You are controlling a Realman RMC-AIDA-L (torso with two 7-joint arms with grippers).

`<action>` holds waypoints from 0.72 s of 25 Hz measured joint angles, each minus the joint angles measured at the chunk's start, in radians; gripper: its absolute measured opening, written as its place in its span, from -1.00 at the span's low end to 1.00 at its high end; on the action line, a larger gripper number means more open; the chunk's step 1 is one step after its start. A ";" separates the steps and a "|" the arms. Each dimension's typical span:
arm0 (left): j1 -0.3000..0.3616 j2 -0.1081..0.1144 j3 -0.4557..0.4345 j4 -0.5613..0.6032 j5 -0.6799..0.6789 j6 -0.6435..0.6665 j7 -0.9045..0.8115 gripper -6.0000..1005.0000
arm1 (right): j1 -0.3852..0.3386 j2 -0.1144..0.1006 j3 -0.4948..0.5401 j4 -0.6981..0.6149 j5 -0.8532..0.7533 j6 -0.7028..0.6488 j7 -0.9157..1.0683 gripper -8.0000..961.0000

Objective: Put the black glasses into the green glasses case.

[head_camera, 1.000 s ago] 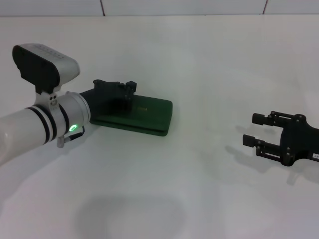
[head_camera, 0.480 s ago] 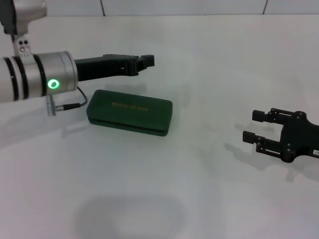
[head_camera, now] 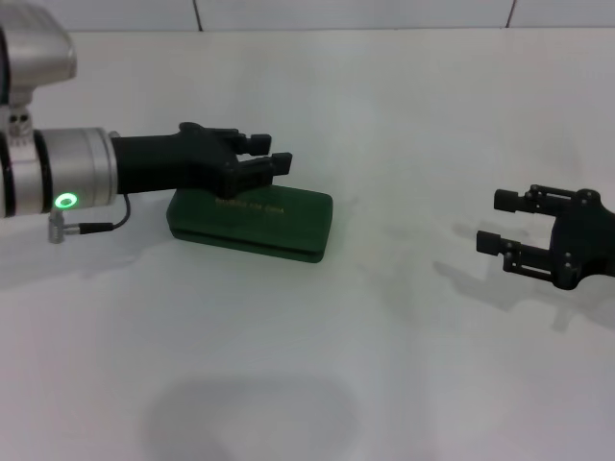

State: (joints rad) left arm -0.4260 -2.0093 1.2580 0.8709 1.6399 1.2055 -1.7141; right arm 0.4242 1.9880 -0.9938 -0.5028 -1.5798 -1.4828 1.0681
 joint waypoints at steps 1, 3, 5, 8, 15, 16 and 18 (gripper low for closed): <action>0.020 -0.008 -0.013 0.015 -0.001 0.003 0.044 -0.49 | -0.001 0.000 -0.001 -0.013 0.000 -0.007 -0.002 0.25; 0.061 -0.027 -0.042 0.049 -0.002 0.018 0.107 -0.40 | -0.005 0.000 -0.002 -0.040 0.000 -0.027 -0.008 0.25; 0.103 -0.039 -0.061 0.096 0.013 0.047 0.149 -0.32 | -0.007 -0.001 -0.002 -0.058 -0.001 -0.048 -0.018 0.25; 0.149 -0.043 -0.065 0.131 0.025 0.113 0.187 -0.03 | -0.008 -0.003 -0.002 -0.070 -0.006 -0.087 -0.058 0.25; 0.242 -0.045 -0.101 0.126 0.023 0.289 0.217 0.53 | -0.017 -0.007 -0.003 -0.069 -0.049 -0.148 -0.118 0.25; 0.258 -0.044 -0.104 0.122 0.025 0.306 0.223 0.61 | -0.017 -0.006 -0.003 -0.068 -0.059 -0.150 -0.118 0.25; 0.295 -0.041 -0.105 0.110 0.025 0.338 0.250 0.70 | -0.020 -0.004 -0.003 -0.065 -0.082 -0.164 -0.118 0.25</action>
State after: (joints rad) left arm -0.1310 -2.0503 1.1528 0.9809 1.6652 1.5435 -1.4643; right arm 0.4039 1.9841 -0.9971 -0.5676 -1.6615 -1.6470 0.9503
